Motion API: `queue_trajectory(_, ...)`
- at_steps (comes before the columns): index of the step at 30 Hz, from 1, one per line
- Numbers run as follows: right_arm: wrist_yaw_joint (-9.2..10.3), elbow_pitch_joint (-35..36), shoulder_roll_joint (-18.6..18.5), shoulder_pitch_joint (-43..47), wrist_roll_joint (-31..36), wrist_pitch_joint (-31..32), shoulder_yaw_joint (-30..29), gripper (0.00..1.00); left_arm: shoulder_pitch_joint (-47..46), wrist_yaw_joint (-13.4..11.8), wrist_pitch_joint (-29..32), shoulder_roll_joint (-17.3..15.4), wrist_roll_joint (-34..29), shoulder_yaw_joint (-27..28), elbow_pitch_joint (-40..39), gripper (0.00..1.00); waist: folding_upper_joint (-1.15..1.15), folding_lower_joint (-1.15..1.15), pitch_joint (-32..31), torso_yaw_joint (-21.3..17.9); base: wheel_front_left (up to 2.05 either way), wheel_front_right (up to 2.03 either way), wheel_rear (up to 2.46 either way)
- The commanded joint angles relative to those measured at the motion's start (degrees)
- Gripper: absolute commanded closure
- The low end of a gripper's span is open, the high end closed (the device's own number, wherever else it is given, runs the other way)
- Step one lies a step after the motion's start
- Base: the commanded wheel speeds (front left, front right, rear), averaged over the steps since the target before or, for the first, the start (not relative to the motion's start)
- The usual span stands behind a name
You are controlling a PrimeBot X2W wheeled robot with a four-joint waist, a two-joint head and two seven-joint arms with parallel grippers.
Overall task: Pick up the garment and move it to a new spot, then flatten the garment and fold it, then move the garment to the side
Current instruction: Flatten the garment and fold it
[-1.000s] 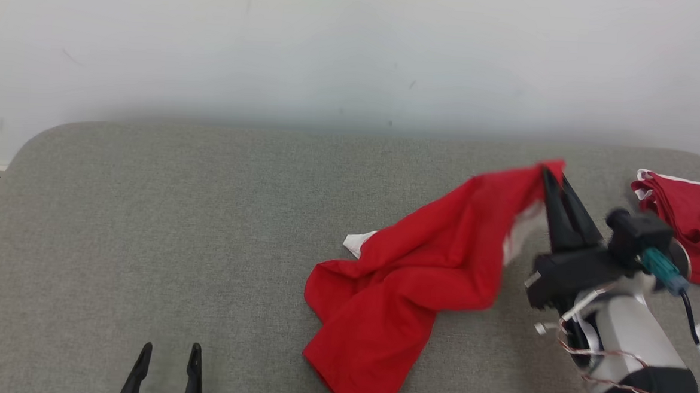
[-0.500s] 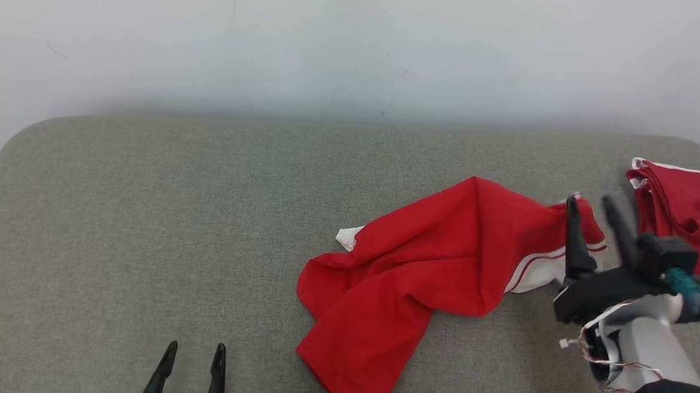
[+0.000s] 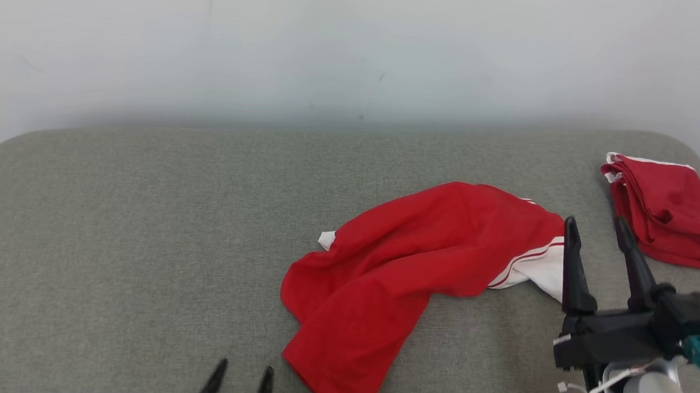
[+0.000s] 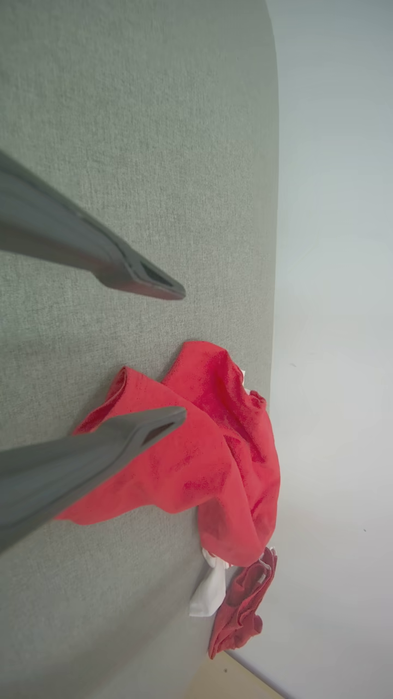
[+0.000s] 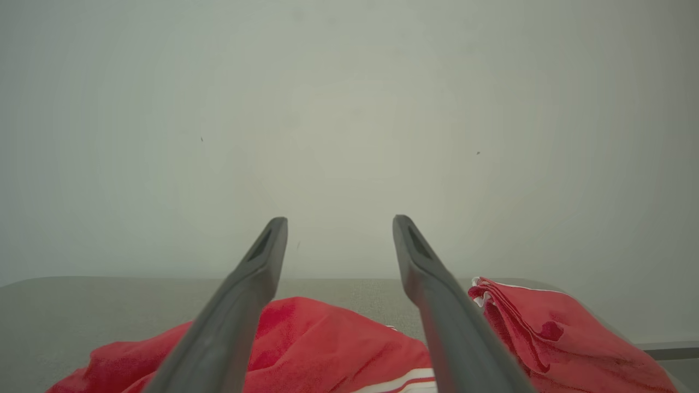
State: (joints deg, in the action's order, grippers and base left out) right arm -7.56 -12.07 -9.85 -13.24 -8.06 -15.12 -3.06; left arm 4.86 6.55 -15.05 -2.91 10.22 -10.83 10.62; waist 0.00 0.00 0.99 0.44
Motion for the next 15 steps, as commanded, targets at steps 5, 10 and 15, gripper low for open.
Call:
queue_trajectory(5,0.13,4.01,1.51,5.60,-1.05,0.00,0.30,0.00,1.44,0.59,-0.17,0.04,0.03,-5.67,2.40,0.00,0.00,0.00,-0.03,-1.36,0.00,0.00,0.00)
queue_trajectory(10,0.13,7.01,3.78,10.87,-1.57,0.00,-0.52,0.00,0.76,0.84,-0.17,0.00,0.59,-12.36,6.67,0.00,0.00,0.00,0.12,-2.10,0.00,0.00,0.00)
queue_trajectory(15,0.13,6.75,5.67,14.99,-1.90,0.00,-0.13,0.00,-0.75,0.87,-0.17,0.57,2.35,-16.81,11.13,0.00,0.00,0.00,0.42,-2.53,0.00,0.00,0.00)
